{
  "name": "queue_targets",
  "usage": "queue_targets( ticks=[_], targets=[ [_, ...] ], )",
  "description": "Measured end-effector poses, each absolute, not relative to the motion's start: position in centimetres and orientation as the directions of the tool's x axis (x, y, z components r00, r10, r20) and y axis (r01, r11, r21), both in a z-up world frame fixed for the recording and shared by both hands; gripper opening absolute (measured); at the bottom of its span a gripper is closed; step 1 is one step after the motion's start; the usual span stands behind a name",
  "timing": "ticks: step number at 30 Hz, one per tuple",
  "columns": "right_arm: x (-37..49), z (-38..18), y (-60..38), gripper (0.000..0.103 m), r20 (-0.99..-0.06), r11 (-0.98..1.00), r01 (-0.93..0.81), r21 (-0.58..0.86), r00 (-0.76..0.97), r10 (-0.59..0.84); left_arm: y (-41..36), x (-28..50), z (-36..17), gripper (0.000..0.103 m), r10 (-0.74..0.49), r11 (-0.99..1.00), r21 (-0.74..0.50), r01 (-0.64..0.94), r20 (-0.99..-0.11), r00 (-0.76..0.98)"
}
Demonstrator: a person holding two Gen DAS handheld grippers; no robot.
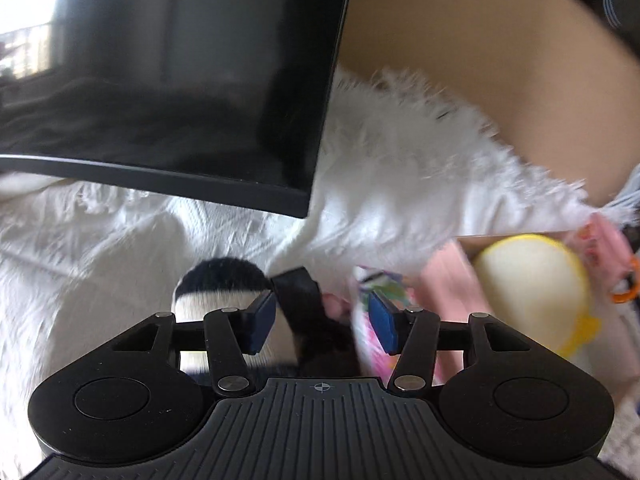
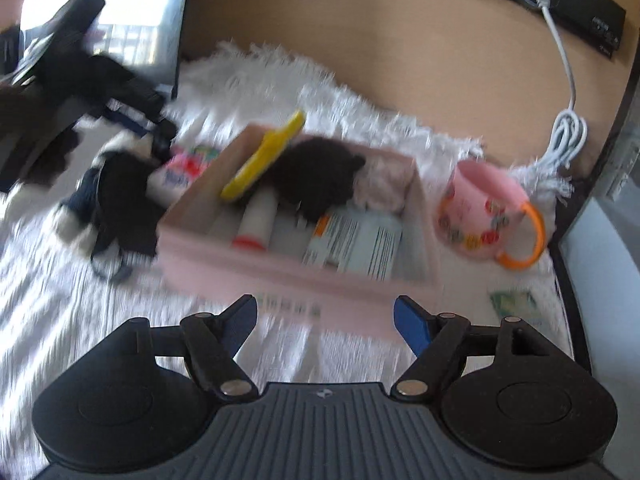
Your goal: Organize soft objects
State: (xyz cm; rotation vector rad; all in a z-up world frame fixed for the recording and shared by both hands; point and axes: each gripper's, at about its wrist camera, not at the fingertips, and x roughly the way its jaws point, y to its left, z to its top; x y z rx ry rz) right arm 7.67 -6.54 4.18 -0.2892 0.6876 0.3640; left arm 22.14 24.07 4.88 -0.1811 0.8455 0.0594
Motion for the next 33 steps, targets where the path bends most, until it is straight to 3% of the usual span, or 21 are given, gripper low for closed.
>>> queue_targets(
  ticks=[9, 11, 12, 20, 33],
  targets=[
    [6.6, 2.7, -7.7, 0.076, -0.692, 0.913, -0.381, -0.148, 0.699, 0.179, 24.1, 25.4, 1.8, 0.056, 0.001, 0.987, -0.098, -0.124, -0.779, 0.627],
    [6.8, 2.6, -7.7, 0.076, -0.690, 0.917, -0.370, -0.149, 0.703, 0.172, 24.1, 25.1, 1.9, 0.041, -0.015, 0.986, -0.115, -0.116, -0.770, 0.638],
    [6.8, 2.6, -7.7, 0.076, -0.687, 0.918, -0.366, -0.151, 0.706, 0.169, 24.2, 24.7, 2.0, 0.023, -0.041, 0.984, -0.144, -0.108, -0.764, 0.644],
    [6.7, 2.8, -6.7, 0.076, -0.670, 0.910, -0.378, -0.169, 0.721, 0.175, 23.5, 20.4, 3.7, 0.014, -0.082, 0.991, -0.135, -0.017, -0.694, 0.715],
    [5.9, 4.5, -4.3, 0.076, -0.617, 0.871, -0.455, -0.187, 0.744, 0.256, 25.6, 9.7, 8.1, 0.014, -0.125, 0.969, -0.246, -0.031, -0.590, 0.797]
  ],
)
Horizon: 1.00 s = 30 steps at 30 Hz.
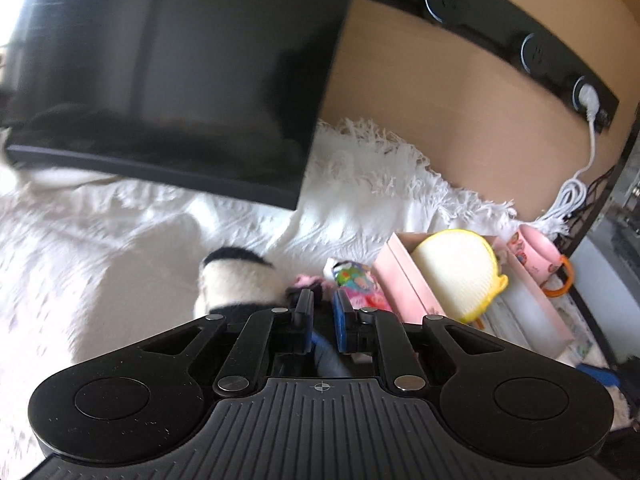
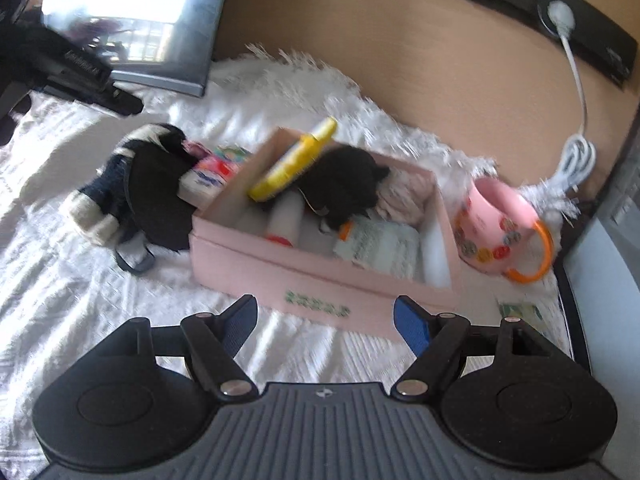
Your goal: Organize soft objects
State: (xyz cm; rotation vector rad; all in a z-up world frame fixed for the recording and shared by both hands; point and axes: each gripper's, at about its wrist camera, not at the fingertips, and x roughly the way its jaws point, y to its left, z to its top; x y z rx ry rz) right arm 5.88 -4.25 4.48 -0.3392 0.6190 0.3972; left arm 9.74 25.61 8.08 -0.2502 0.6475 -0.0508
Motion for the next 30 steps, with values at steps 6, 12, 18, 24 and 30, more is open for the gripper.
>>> queue_targets(
  ticks=[6, 12, 18, 24, 30],
  targets=[
    [6.3, 6.2, -0.9, 0.070, -0.593, 0.805, -0.560, -0.194, 0.721, 0.358, 27.3, 5.0, 7.6, 0.014, -0.120, 0.953, -0.292, -0.079, -0.605, 0.787],
    [12.3, 9.9, 5.8, 0.050, -0.622, 0.721, -0.686, -0.094, 0.606, 0.495, 27.9, 1.3, 5.1, 0.016, -0.181, 0.915, -0.386, -0.114, -0.647, 0.740],
    [15.7, 7.8, 14.6, 0.049, -0.621, 0.593, -0.750, -0.294, 0.621, 0.478, 27.6, -2.1, 3.4, 0.016, -0.186, 0.906, -0.400, -0.134, -0.665, 0.723],
    [17.4, 4.1, 18.6, 0.010, -0.701, 0.558, -0.767, -0.317, 0.586, 0.407, 28.5, -3.6, 1.9, 0.016, -0.192, 0.885, -0.432, -0.175, -0.680, 0.707],
    [14.5, 10.0, 13.2, 0.007, -0.605, 0.649, -0.729, -0.220, 0.623, 0.496, 28.7, -1.9, 1.4, 0.016, -0.196, 0.889, -0.424, -0.172, -0.693, 0.694]
  ],
)
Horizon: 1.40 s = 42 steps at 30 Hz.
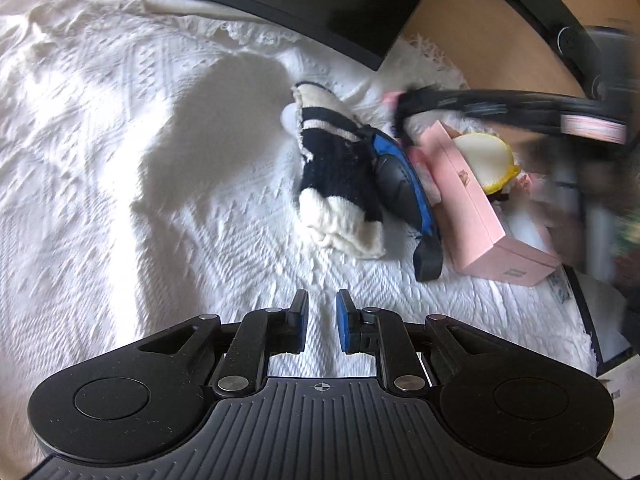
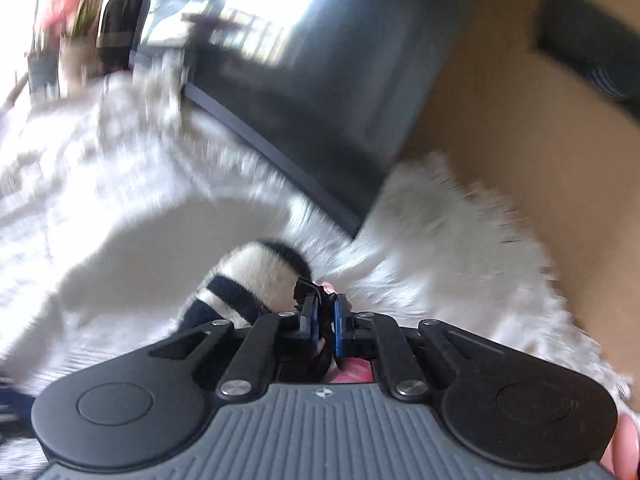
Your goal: Organize soft objects
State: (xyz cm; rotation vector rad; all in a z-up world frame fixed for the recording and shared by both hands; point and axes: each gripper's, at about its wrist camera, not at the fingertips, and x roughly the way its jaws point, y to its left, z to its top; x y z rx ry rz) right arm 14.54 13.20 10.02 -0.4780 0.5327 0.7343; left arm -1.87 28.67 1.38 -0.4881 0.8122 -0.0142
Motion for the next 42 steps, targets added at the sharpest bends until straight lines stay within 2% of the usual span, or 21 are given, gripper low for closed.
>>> queue_targets(
  ticks=[4, 9, 14, 18, 20, 23, 26, 30, 33, 35, 37, 42],
  targets=[
    [11.1, 13.2, 7.2, 0.007, -0.586, 0.685, -0.711, -0.159, 0.626, 0.514, 28.2, 0.6, 1.9, 0.016, -0.215, 0.894, -0.425, -0.138, -0.680, 0.701],
    [6.7, 12.6, 0.3, 0.007, -0.618, 0.764, -0.624, -0.164, 0.669, 0.414, 26.3, 4.1, 3.4, 0.017, -0.275, 0.891, -0.451, -0.057, -0.633, 0.724],
    [4.2, 9.6, -5.0, 0.007, -0.636, 0.843, -0.438, -0.314, 0.756, 0.156, 25.3, 6.9, 3.5, 0.017, -0.244, 0.864, -0.490, -0.119, -0.613, 0.751],
    [2.9, 6.6, -7.0, 0.007, -0.546, 0.794, -0.321, -0.517, 0.838, -0.017, 24.2, 8.7, 3.9, 0.019, -0.190, 0.860, -0.482, -0.167, -0.606, 0.773],
    [2.8, 5.0, -7.3, 0.007, -0.530, 0.779, -0.308, -0.546, 0.847, -0.037, 23.6, 9.4, 4.2, 0.019, -0.159, 0.869, -0.460, -0.183, -0.610, 0.776],
    [3.3, 3.4, -7.4, 0.007, -0.575, 0.810, -0.334, -0.481, 0.818, -0.004, 22.8, 9.4, 5.2, 0.019, -0.104, 0.869, -0.445, -0.217, -0.594, 0.798],
    [3.2, 2.3, -7.1, 0.007, -0.565, 0.821, -0.342, -0.457, 0.825, 0.030, 22.0, 8.5, 6.3, 0.019, -0.030, 0.873, -0.420, -0.248, -0.554, 0.832],
    [3.3, 1.7, -6.5, 0.008, -0.583, 0.842, -0.382, -0.380, 0.806, 0.102, 21.2, 7.3, 6.5, 0.019, 0.004, 0.859, -0.434, -0.270, -0.522, 0.853],
    [3.7, 1.4, -5.9, 0.025, -0.625, 0.847, -0.444, -0.293, 0.759, 0.182, 20.2, 7.9, 5.8, 0.019, -0.033, 0.885, -0.397, -0.245, -0.577, 0.816],
    [3.7, 1.2, -5.4, 0.042, -0.632, 0.835, -0.480, -0.268, 0.742, 0.224, 19.6, 8.7, 5.1, 0.019, -0.010, 0.903, -0.345, -0.257, -0.615, 0.789],
    [3.4, 1.2, -5.2, 0.048, -0.626, 0.835, -0.487, -0.256, 0.742, 0.241, 19.5, 9.9, 4.5, 0.019, -0.002, 0.906, -0.325, -0.271, -0.643, 0.766],
    [2.8, 1.3, -5.9, 0.051, -0.629, 0.841, -0.496, -0.218, 0.730, 0.267, 19.4, 13.1, 2.7, 0.019, 0.014, 0.921, -0.272, -0.278, -0.691, 0.723]
  ],
)
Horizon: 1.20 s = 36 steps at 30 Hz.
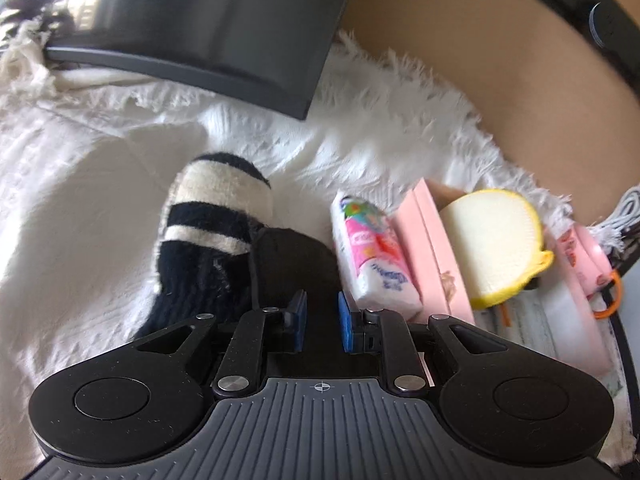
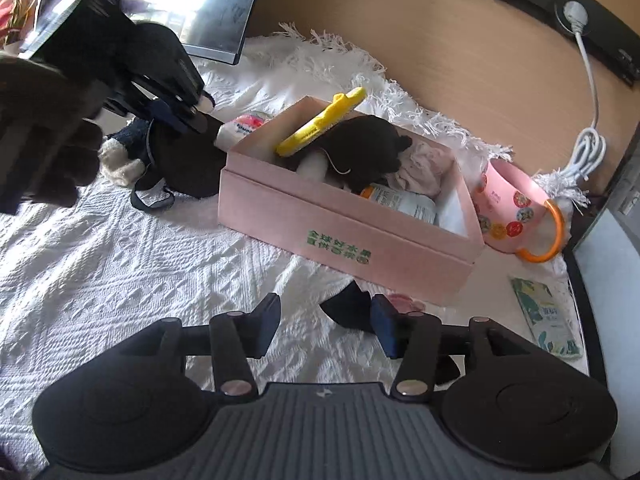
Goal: Organize soft objects
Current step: 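Grasp the black strap beside the striped sock with the left tool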
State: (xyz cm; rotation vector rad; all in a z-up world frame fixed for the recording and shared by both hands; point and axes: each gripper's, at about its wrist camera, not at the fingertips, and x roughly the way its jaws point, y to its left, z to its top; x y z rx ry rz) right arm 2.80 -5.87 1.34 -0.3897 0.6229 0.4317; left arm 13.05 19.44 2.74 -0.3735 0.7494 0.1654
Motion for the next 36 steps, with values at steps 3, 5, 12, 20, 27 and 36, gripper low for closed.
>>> queue_targets(
  ticks=[3, 5, 12, 20, 27, 36],
  targets=[
    [2.5, 1.6, -7.0, 0.057, -0.628, 0.854, -0.479, -0.202, 0.732, 0.263, 19.5, 14.4, 1.9, 0.018, 0.009, 0.928, -0.260, -0.267, -0.700, 0.714],
    [2.4, 1.7, -8.0, 0.059, -0.633, 0.871, -0.455, -0.184, 0.733, 0.249, 19.4, 15.1, 1.7, 0.017, 0.012, 0.938, -0.241, -0.251, -0.699, 0.715],
    [2.0, 1.6, -12.1, 0.060, -0.674, 0.930, -0.357, -0.090, 0.709, 0.207, 19.7, 15.7, 1.6, 0.015, -0.012, 0.950, -0.231, -0.209, -0.698, 0.716],
    [1.6, 1.2, -13.2, 0.060, -0.681, 0.950, -0.303, -0.078, 0.712, 0.171, 21.2, 14.3, 1.1, 0.010, -0.123, 0.917, -0.358, -0.177, -0.675, 0.728],
    [0.8, 1.3, -12.0, 0.060, -0.677, 0.929, -0.356, -0.107, 0.710, 0.194, 19.9, 10.8, 0.4, 0.009, -0.195, 0.927, -0.365, -0.086, -0.663, 0.723],
    [0.3, 1.1, -11.4, 0.061, -0.679, 0.911, -0.392, -0.125, 0.704, 0.210, 19.4, 3.4, 5.6, 0.015, 0.036, 0.944, -0.245, -0.221, -0.591, 0.806]
  ],
)
